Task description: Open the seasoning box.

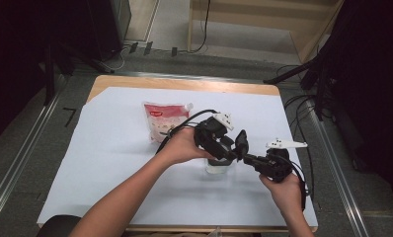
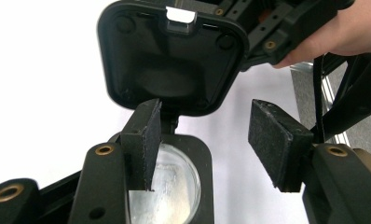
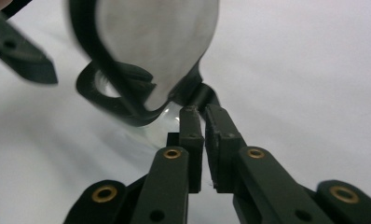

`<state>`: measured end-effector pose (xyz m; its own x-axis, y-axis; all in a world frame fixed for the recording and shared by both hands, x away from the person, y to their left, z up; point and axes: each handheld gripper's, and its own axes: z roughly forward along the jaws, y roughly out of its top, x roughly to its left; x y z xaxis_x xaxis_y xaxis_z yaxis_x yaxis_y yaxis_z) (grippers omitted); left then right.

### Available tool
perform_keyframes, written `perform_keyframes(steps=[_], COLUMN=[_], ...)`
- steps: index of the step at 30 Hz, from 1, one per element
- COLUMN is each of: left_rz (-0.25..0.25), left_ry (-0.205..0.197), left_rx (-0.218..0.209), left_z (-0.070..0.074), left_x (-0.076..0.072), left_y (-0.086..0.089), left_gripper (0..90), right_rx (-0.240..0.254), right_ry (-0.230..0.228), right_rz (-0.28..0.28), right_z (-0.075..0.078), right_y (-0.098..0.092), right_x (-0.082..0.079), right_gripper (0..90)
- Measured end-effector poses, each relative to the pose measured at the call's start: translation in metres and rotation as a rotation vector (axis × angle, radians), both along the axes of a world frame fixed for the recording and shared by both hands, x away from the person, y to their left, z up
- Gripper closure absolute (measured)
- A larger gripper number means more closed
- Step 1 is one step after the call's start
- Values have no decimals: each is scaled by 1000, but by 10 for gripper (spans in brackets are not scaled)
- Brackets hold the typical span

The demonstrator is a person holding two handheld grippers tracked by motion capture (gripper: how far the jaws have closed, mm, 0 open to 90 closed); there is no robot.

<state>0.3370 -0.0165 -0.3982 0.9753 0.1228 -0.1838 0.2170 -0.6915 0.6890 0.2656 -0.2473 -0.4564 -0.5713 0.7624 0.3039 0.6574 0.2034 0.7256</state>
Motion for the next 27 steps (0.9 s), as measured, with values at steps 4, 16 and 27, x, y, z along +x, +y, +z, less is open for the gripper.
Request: perform_keyframes(steps=[4,16,27], left_rz=[15,91,129], left_ry=[14,-7,4], left_rx=[8,34,-5], left_z=[6,9,10], left_x=[1,-6,-14], left_y=[11,45,74], left_gripper=[447,456,452], right_rx=[-15,-7,-3], right_ry=[-3,9,-4], right_rz=[19,119,210], right_z=[2,1,1], right_y=[6,28,50], right_x=[-9,-30,-37], right_gripper=[785,681,663])
